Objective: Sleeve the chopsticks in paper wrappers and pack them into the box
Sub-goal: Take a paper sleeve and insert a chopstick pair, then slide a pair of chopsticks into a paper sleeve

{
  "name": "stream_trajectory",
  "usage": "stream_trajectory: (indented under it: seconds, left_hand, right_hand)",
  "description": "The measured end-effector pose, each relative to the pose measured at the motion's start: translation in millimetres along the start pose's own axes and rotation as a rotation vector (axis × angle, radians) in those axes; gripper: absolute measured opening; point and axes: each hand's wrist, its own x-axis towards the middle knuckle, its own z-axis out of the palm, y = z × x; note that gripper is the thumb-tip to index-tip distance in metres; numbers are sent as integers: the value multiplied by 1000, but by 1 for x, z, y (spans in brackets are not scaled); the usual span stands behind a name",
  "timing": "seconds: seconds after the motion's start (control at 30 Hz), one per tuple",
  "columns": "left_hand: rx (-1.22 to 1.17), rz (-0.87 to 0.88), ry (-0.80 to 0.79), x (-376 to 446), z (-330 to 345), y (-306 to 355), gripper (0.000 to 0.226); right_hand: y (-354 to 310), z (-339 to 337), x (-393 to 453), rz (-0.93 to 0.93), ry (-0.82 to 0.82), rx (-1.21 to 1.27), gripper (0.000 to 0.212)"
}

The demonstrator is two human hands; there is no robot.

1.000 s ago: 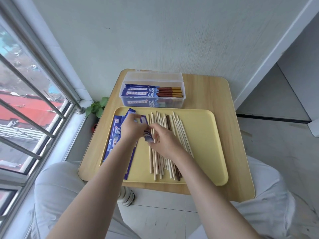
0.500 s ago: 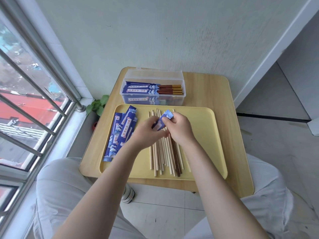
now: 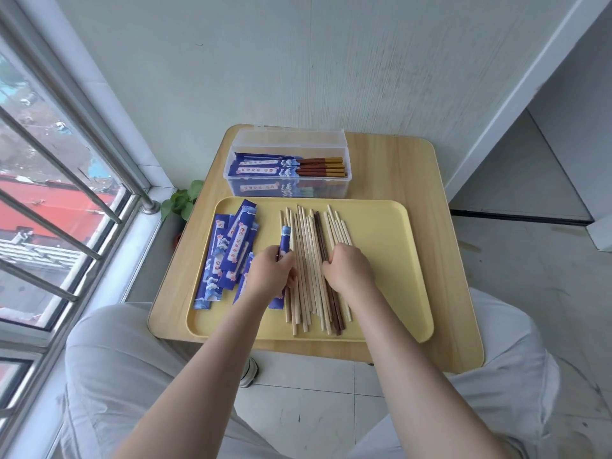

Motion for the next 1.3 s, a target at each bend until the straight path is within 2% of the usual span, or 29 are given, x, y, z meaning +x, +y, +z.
stream_trajectory:
  seconds: [0.17,0.33,0.53,0.63,0.73,0.87,0.93,1.03,1.17,1.3]
  left_hand:
    - [25,-4,10,0,4,-3,23]
    - [61,-4,13,-1,4,-3,19]
    - [43,-2,1,-1,2,-3,20]
    - [-33,0,-39,-1,0,0,13]
    - [-92,34,-51,-3,-3,8,8]
    - [-44,76,-18,0,-6,14,15]
    - [-5,82,23,1,-9,13,27]
    - [-32,86,-56,-1,-13,13,36]
    - [-53,138,-181,-6,-13,17,39]
    - [-205,165,-319,-12,-17,19,53]
  right_hand:
    - [-11,1,-2,59,-19,-37,23]
    - [-13,-1,0,134,-42,44,24]
    - [-8,-4,-3,59,17,137,25]
    - [-2,-16,-2,-39,81,377,9]
    - [-2,-37,-4,-126,84,722,13]
    - [-8,-67,-10,-97,-41,1283,25]
    - [-7,-76,-11,-153,-76,1460,19]
    - [-4,-81,-10,-201,15,1455,8]
    - [-1,-83,-5,-193,205,1327,18]
    - [-5,-86,-5,-184,290,1270,21]
